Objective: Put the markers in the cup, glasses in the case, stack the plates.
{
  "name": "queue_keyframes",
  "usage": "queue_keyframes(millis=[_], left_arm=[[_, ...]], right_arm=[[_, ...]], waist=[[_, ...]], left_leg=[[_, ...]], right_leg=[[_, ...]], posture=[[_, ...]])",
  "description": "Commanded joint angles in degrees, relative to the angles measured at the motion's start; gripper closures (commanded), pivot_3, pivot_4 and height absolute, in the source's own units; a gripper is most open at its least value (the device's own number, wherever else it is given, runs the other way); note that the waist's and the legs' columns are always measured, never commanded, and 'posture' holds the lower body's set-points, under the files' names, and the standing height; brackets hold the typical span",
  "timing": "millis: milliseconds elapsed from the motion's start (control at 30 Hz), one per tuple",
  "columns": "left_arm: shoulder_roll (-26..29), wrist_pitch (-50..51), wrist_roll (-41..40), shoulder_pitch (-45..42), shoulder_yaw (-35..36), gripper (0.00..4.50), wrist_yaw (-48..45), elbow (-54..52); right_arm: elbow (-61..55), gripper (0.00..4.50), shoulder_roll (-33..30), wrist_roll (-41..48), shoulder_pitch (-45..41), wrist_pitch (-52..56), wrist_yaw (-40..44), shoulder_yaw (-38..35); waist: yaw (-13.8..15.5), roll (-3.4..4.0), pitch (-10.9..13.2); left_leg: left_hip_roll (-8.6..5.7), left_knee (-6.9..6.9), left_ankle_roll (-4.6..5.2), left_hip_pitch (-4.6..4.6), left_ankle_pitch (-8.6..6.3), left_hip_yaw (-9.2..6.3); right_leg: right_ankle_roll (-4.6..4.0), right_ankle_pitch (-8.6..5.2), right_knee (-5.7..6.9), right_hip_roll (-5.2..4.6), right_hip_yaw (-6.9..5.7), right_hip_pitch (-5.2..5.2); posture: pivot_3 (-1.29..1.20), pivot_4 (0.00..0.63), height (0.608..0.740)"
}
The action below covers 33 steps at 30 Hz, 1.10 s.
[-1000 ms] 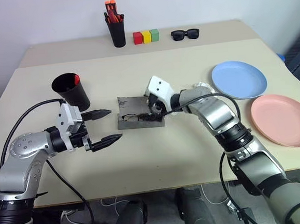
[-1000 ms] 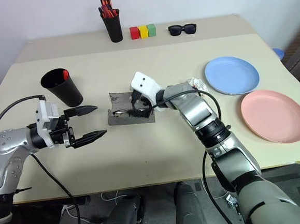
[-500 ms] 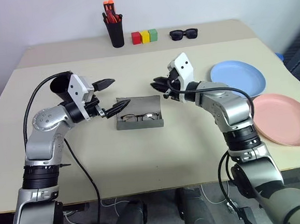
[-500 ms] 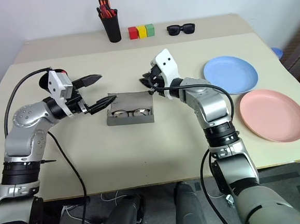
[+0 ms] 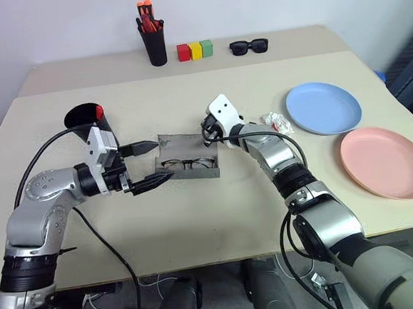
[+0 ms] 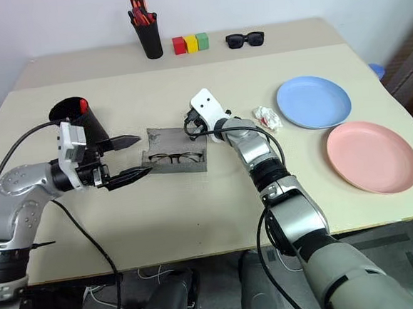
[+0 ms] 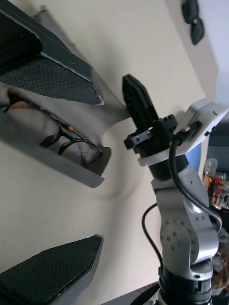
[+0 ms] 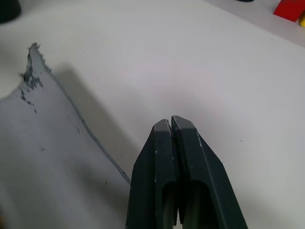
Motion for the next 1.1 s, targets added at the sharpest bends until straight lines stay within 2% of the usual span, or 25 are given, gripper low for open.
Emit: queue_keyframes(millis=[33,167,367,500,733,1100], left_arm=[[0.7,0.6,-1.7,0.8,2.4,0.0,1.1,-3.3],[0.4,0.3,-1.5,1.1,2.1,0.0,1.9,-3.7],[-0.2,-0.5,-1.0,0.6,1.3,0.0,2.1,-2.9],[-0.2,-0.5,-0.9,0.1,1.1,0.0,2.1,-2.6],[-0.1,-0.9,-0.6,0.5,1.1,0.0,2.0,-2.9],[-0.5,-0.5,-0.9,0.5,0.5,0.0,2.1,-3.5]], right_arm=[[-0.9,4.48,-0.6,-0.7,-2.2,-2.1,2.7,0.1],[-6.1,4.48,-2.3,-0.4,0.3,-1.6,9.5,1.6],[-6.5,4.48,-2.9,0.8,-1.6,-0.6,7.4,-2.2],[-7.3,4.48,-5.0,-0.9,-0.8,-2.7,11.2,-0.1],[0.2,4.48,-6.6,-6.1,-3.7,-8.0,5.2,0.6],[3.3,4.48,-5.4,-6.7,-2.1,-12.6,9.1,2.3]], waist=[[0.0,0.0,0.0],[0.0,0.01,0.0],[0.0,0.01,0.0],[0.0,0.01,0.0],[0.0,0.0,0.0],[0.0,0.0,0.0]], left_leg=[[0.0,0.0,0.0,0.0,0.0,0.01],[0.0,0.0,0.0,0.0,0.0,0.01],[0.0,-0.01,-0.01,0.01,0.0,0.01],[0.0,0.0,-0.01,0.0,0.0,0.01],[0.0,0.0,-0.03,0.01,0.01,0.02],[0.0,-0.01,-0.04,0.01,0.02,0.02]], right_leg=[[0.0,0.0,0.0,0.0,0.0,0.0],[0.0,0.0,0.0,0.0,0.0,0.0],[0.0,0.0,0.01,0.02,0.0,0.0],[0.0,0.0,0.0,0.01,0.0,0.0],[-0.01,0.0,0.01,0.02,0.0,0.0],[-0.01,0.01,0.0,0.02,0.0,0.0]], posture=[[0.0,0.15,0.74],[0.0,0.15,0.74],[0.0,0.15,0.74],[0.0,0.15,0.74],[0.0,0.15,0.74],[0.0,0.15,0.74]])
